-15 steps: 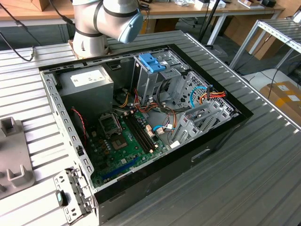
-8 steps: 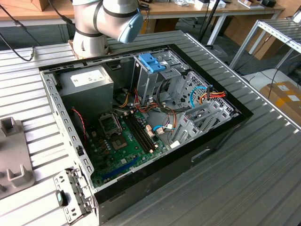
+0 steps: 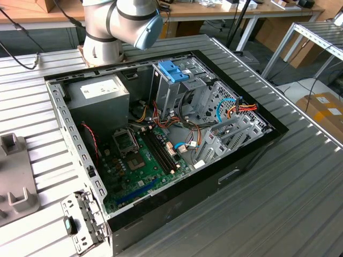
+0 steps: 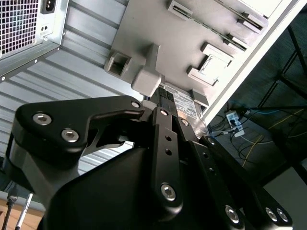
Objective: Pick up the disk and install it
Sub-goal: 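Reach for the disk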
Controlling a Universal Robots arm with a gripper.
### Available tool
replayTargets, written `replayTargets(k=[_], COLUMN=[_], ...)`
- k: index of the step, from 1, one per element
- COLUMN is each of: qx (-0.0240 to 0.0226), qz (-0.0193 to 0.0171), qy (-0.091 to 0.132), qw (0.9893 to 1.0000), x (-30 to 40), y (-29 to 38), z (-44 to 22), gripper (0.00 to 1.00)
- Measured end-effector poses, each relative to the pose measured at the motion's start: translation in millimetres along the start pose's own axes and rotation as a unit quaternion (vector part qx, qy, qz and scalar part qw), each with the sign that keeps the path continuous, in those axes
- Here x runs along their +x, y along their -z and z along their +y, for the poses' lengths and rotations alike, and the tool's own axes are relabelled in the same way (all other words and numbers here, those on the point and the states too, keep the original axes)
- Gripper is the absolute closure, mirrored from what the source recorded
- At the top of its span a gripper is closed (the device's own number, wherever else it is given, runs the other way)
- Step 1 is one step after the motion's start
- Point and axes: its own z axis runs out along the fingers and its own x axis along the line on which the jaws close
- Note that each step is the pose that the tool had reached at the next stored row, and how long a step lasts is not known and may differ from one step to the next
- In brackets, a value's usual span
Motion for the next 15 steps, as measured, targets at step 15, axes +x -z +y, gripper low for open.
replayTargets(k=[15], qx=[0.0000], qz=[0.0000], qy=[0.000], qw=[1.0000], x=[20.9], y=[0.6], z=[-1.6], gripper=[0.90])
